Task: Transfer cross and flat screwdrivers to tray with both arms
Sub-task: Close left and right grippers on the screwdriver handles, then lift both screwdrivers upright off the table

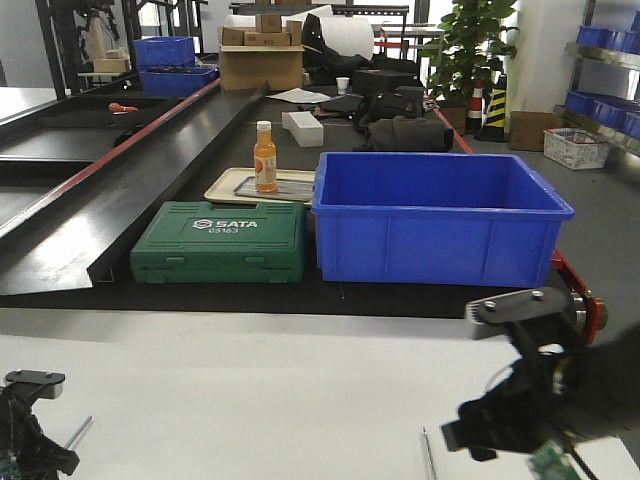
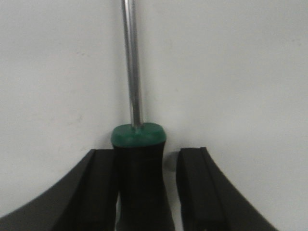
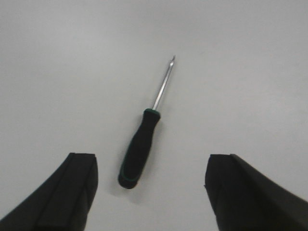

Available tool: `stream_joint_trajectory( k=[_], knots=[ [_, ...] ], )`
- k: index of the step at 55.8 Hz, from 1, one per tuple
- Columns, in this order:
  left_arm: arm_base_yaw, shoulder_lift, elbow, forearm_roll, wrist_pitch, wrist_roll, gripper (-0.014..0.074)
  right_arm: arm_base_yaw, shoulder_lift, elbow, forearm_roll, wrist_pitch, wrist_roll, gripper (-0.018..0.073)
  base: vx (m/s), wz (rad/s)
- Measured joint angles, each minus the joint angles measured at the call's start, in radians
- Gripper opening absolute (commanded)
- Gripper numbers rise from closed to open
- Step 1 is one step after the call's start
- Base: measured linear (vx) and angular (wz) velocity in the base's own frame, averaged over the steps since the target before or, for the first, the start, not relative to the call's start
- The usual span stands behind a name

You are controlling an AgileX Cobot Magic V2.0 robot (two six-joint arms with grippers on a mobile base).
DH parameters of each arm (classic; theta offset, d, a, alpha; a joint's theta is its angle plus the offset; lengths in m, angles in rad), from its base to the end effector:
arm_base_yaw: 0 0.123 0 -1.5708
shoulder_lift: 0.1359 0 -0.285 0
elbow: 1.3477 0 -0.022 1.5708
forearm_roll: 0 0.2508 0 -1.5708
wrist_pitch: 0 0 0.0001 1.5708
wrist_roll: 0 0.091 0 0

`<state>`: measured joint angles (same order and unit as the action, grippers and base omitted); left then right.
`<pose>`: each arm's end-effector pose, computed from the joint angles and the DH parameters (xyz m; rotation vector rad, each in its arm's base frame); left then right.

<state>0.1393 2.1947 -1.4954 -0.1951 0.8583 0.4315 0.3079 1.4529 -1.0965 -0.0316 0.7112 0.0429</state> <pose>0.4217 0.0456 0.1140 0.2572 2.9860 -0.1795 0.2896 0.0901 0.2868 -0.3597 2.5283 0.1004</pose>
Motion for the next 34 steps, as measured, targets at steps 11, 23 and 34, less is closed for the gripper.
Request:
stream_joint_trajectory(
  k=[11,23,34],
  knots=[
    [0.0,0.0,-0.003,-0.004,0.025,-0.046,0.0095,0.016,0.34,-0.298,0.0,0.2,0.112,0.0547,0.0,0.0],
    [0.0,0.0,-0.003,-0.056,0.058,-0.051,-0.0008,0.016,0.64,-0.498,0.032,0.345,0.16,0.0547,0.0,0.0],
    [0.0,0.0,-0.003,-0.094,0.063,-0.052,-0.0007,0.016,0.753,-0.546,0.061,0.368,0.207,0.0547,0.0,0.0]
  ],
)
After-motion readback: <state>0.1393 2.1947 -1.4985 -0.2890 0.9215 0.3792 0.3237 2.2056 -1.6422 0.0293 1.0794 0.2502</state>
